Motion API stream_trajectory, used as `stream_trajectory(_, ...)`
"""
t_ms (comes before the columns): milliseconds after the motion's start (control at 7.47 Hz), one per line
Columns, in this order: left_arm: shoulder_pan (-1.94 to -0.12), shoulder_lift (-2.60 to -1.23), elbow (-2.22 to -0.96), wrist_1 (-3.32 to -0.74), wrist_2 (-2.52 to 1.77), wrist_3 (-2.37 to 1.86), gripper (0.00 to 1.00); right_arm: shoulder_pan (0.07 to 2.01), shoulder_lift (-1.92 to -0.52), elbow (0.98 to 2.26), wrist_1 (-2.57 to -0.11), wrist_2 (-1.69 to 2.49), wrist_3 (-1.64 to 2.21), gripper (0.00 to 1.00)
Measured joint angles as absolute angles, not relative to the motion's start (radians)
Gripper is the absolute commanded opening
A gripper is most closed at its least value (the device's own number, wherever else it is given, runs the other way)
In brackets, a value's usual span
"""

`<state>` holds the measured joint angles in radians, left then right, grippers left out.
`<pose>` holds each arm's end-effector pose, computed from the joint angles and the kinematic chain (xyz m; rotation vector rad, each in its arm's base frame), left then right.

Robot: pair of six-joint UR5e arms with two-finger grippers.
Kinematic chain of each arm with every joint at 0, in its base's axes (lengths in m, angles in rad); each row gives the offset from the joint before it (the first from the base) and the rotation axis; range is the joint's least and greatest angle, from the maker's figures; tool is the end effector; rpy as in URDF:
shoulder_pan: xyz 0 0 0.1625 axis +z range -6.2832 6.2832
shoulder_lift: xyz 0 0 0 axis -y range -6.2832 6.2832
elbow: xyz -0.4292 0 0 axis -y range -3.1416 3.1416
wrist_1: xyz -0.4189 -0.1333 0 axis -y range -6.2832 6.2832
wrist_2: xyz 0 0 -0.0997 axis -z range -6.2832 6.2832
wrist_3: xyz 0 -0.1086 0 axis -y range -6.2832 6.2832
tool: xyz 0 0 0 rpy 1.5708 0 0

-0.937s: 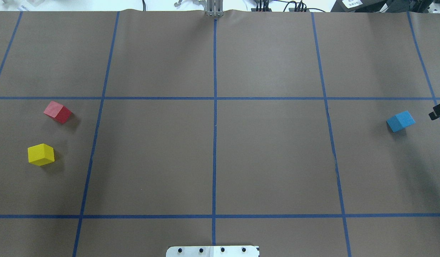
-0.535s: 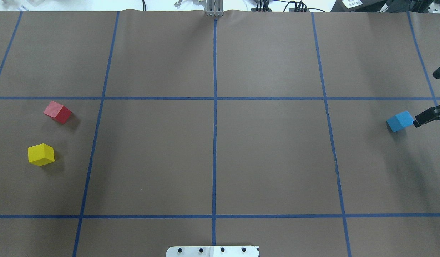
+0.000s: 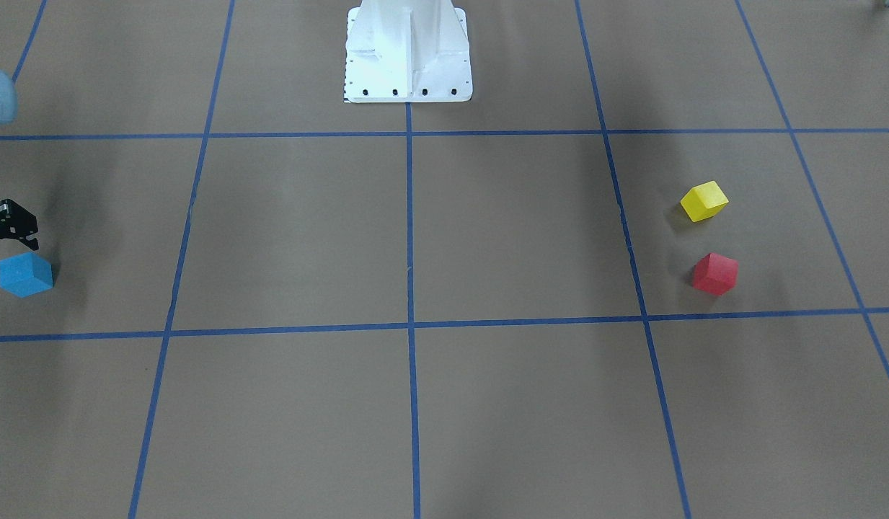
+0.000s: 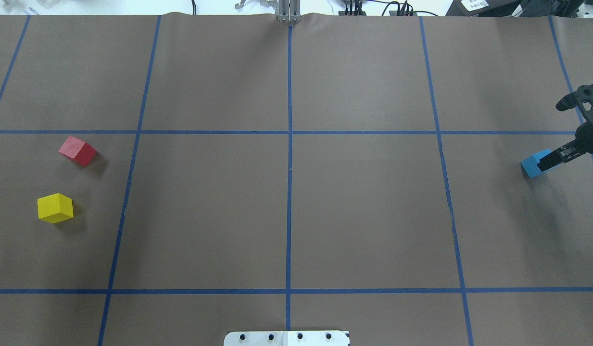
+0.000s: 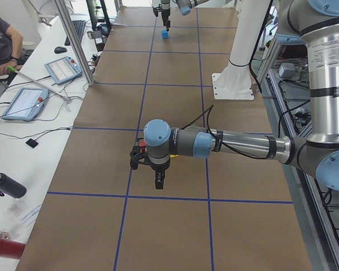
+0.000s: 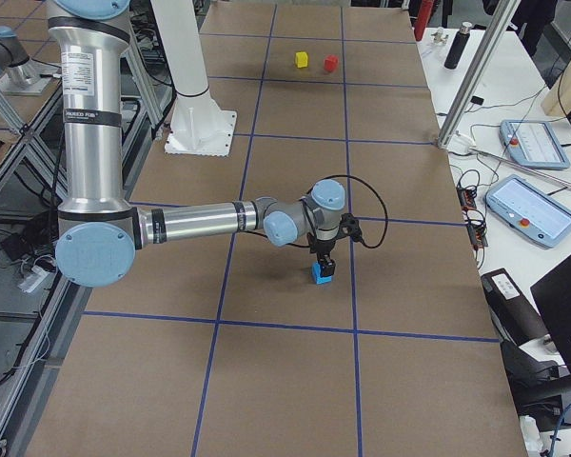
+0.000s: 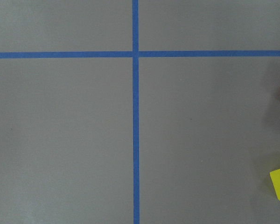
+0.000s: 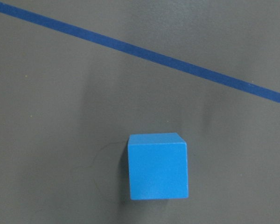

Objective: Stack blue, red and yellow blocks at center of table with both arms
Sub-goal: 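Lower the right gripper onto the blue cube and close it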

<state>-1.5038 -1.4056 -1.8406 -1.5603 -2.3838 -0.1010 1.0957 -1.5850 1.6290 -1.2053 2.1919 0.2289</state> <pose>-0.0240 -0.4549 0.6071 0.0204 0.8169 0.0062 -0.1842 -0.5114 0.6146 0.1616 -0.7150 -0.3623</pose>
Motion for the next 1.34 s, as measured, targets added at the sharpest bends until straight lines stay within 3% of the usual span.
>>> stream_trajectory(669, -1.505, -1.406, -1.856, -1.56, -2.39, -0.103, 1.0, 1.086, -1.552, 1.519, -1.136, 2.194, 0.246, 0.92)
stream_trajectory(803, -1.505, -1.406, -1.859, -1.56, -2.39, -0.103, 1.0, 1.083, -1.55, 1.51, -1.135, 2.201, 0.254, 0.79)
stream_trajectory(1070, -1.505, -1.406, -1.861, -1.56, -2.39, -0.103, 1.0, 1.07, -1.544, 1.509, -1.134, 2.223, 0.283, 0.0)
stream_trajectory(1338, -1.505, -1.405, -1.861, -1.559, -2.389, -0.103, 1.0, 1.064, -1.541, 1.516, -1.133, 2.238, 0.287, 0.0)
